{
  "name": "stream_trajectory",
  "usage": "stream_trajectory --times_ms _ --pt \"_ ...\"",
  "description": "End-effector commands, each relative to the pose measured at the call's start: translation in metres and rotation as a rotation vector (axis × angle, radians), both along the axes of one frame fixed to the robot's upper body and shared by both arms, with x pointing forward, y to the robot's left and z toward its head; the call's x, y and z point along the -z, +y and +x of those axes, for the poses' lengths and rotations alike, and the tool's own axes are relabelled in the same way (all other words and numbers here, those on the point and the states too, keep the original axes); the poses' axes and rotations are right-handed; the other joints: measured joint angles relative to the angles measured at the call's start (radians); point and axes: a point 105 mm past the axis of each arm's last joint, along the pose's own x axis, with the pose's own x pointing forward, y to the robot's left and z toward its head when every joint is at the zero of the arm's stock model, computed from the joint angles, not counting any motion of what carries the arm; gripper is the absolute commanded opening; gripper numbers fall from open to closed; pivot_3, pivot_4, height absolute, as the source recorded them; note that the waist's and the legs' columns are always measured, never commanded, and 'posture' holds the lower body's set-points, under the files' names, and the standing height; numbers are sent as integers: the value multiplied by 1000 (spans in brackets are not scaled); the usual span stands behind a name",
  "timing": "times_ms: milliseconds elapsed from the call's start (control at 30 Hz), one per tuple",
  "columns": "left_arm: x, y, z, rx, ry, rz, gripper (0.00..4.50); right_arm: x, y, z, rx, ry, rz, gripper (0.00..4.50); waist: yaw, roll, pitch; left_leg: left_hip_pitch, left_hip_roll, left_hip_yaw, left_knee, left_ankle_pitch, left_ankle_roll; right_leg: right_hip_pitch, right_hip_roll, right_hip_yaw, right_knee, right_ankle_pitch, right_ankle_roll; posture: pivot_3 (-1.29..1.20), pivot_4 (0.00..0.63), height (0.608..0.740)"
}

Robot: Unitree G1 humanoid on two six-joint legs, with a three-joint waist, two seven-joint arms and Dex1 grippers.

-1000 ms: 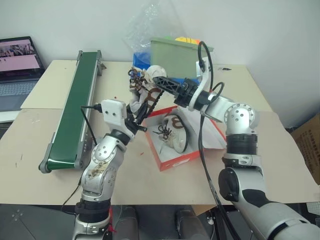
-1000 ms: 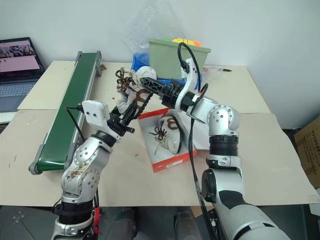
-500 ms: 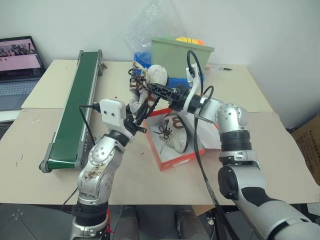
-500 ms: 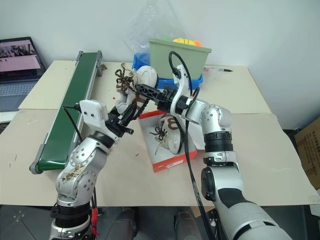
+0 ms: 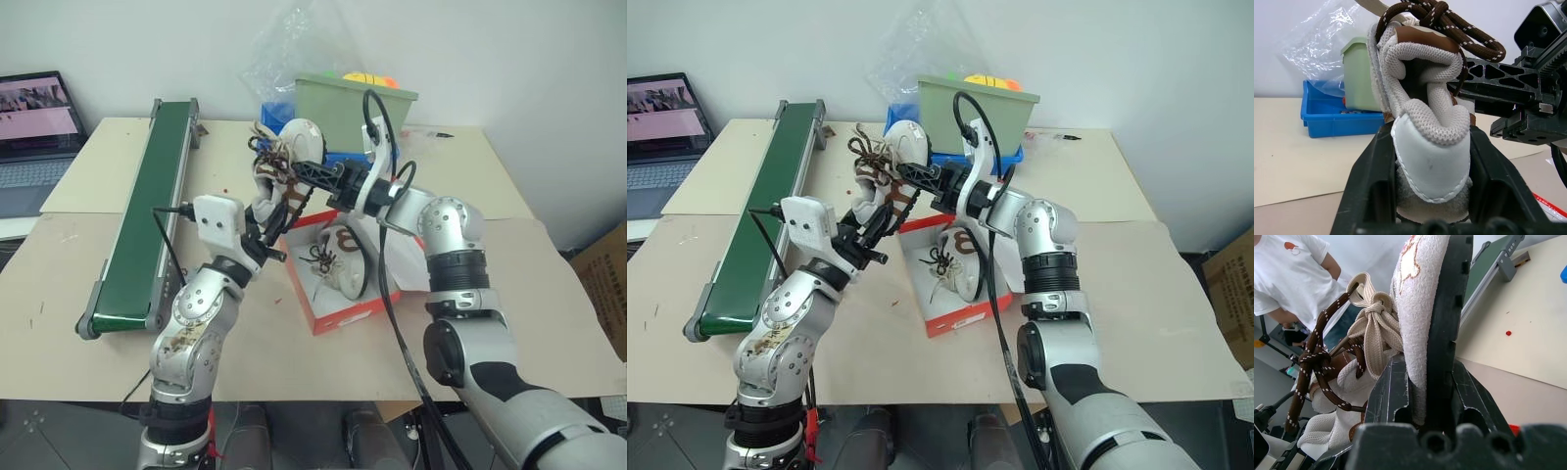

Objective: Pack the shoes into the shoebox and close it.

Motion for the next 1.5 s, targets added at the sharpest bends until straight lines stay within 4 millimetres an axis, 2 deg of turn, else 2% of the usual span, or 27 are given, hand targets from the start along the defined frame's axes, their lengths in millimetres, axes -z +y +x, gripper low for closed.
stream_trajectory --times_ms 33,100,133,333,367,467,633,800,967,1100,1300,1500 --pt "-27 3 -10 13 -100 -25 3547 -15 -4 3 44 -64 0 376 0 0 0 0 0 0 0 0 0 0 0 0 0 0 0 0 150 740" --pt "-26 12 -8 -30 -90 -29 4061 -12 -8 6 71 -64 -31 374 0 0 0 0 0 0 0 0 0 0 0 0 0 0 0 0 150 740" --pt "-25 17 -8 -50 -87 -31 4487 -12 -9 7 81 -69 -44 374 0 0 0 0 0 0 0 0 0 0 0 0 0 0 0 0 150 740" --pt "-17 38 -13 -142 -68 32 4487 -27 -25 12 146 -129 -177 374 0 0 0 0 0 0 0 0 0 0 0 0 0 0 0 0 150 740" --pt "-17 43 -13 -163 -72 54 4487 -26 -28 12 163 -155 -248 374 0 0 0 0 0 0 0 0 0 0 0 0 0 0 0 0 150 740" --pt "-20 62 -13 -228 -86 99 4487 -12 -37 11 180 -223 -518 374 0 0 0 0 0 0 0 0 0 -1 0 0 0 0 0 0 150 740" --pt "-25 85 -15 -281 -100 142 4487 9 -47 4 141 -252 -747 374 0 0 0 0 0 0 -1 0 0 -1 0 0 -2 0 0 0 150 740" --pt "-26 83 -15 -278 -106 161 4487 20 -51 -2 102 -221 -769 374 0 0 0 0 0 0 -2 0 0 -1 0 0 -2 0 0 0 150 740" --pt "-24 81 -15 -272 -103 163 4487 57 -59 -12 53 -129 -828 374 5 0 0 0 0 0 -1 0 0 0 0 0 -2 0 0 0 150 740" --pt "-25 80 -14 -272 -106 163 4487 76 -63 -15 54 -82 -850 374 3 0 0 0 0 0 -1 0 0 0 0 0 -2 0 0 0 150 740" --pt "-30 77 -14 -265 -120 156 4487 93 -68 -13 73 -52 -888 374 8 0 0 0 0 0 0 0 0 0 0 0 -2 0 0 0 150 740" --pt "-27 78 -14 -271 -115 153 4487 102 -66 -21 33 -38 -918 374 11 0 0 0 0 0 0 0 0 1 0 0 -2 0 0 0 150 740"
